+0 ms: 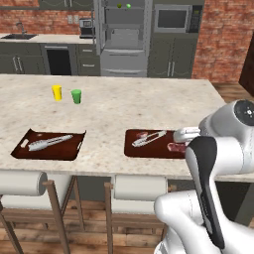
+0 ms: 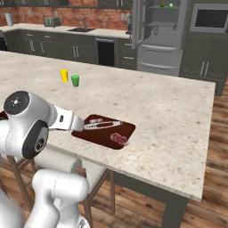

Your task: Gather the lime and corn from the fridge and place them on a tray on the dining counter. Then gather the steaks from the fridge and place them on the other tray.

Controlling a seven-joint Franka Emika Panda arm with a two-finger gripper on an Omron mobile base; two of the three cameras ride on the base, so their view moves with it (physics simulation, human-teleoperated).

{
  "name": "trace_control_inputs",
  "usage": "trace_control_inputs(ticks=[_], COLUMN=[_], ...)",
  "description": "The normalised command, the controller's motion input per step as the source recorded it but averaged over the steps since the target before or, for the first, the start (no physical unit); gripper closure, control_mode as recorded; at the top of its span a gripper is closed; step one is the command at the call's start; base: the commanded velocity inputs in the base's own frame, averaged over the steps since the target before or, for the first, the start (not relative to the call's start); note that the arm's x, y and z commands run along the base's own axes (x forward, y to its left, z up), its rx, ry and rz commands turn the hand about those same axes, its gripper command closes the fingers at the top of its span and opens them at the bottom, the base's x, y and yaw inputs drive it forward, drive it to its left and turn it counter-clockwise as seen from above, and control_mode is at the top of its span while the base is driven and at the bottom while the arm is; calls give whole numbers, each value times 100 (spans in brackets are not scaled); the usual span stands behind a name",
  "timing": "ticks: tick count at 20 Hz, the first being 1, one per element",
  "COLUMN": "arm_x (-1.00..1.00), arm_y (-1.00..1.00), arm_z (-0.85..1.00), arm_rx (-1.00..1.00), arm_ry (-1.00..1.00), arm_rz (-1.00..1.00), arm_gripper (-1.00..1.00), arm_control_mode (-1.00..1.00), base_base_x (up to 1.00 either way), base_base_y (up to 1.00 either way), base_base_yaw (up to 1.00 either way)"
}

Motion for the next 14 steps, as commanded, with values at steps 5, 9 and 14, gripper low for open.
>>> trace_control_inputs(ticks=[5,9,14], arm_x=[-17,0,0], arm_y=[-3,0,0], arm_z=[-4,0,0], arm_rx=[1,0,0], arm_ry=[-1,0,0], arm_rz=[-2,0,0], arm_gripper=[-100,-100,-100], arm_control_mode=[100,100,100], base_base_x=[-70,-54,-5], base_base_y=[-34,-91,-100], base_base_yaw=[-12,-17,-7])
